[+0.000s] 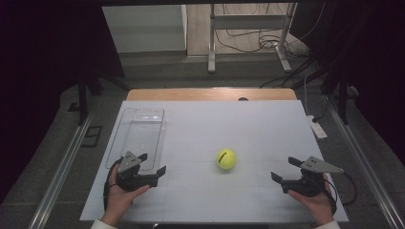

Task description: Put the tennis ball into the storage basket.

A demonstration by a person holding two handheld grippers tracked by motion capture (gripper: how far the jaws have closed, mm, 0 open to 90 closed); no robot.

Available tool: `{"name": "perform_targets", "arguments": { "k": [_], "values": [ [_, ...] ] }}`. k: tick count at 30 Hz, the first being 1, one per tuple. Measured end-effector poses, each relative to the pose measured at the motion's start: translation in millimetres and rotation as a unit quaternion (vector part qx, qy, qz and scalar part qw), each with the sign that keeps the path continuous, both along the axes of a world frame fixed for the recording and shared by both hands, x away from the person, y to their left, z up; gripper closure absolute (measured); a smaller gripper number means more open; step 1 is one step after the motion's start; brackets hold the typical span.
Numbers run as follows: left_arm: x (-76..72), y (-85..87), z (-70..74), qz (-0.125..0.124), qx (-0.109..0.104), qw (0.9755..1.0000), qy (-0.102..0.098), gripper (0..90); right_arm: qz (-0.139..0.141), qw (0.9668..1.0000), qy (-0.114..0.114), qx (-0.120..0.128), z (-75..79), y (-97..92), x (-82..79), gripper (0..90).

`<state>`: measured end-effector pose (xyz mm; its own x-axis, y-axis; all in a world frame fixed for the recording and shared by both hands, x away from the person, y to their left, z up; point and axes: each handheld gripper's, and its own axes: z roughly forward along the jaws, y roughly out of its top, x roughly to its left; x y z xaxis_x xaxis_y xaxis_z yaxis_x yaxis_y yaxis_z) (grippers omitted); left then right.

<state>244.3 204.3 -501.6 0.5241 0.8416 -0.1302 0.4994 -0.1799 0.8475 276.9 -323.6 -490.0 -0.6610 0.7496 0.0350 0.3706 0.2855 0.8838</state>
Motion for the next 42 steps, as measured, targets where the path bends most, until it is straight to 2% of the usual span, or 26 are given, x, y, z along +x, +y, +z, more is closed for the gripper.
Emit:
{"name": "perform_targets", "arguments": {
  "k": [17,29,37,42],
  "values": [
    [-3.4,-1.2,0.9,-0.002,-0.004,1.0000,-0.001,12.7,0.009,0.9999,0.000,-0.006,-0.4,3.5,-2.3,9.8],
    [-6.2,-3.9,1.8,-0.006,-0.003,1.0000,-0.001,12.8,0.011,0.9999,0.001,-0.002,-1.4,3.8,-3.1,9.7],
    [-3.0,-5.2,1.0,-0.010,-0.003,0.9999,0.001,12.9,0.010,1.0000,0.001,0.001,-1.8,1.4,-5.7,9.8],
    [-3.7,-3.7,1.5,-0.009,-0.004,0.9999,0.001,13.0,0.011,0.9999,0.009,0.004,-3.9,2.4,-2.0,9.8]
  ]
}}
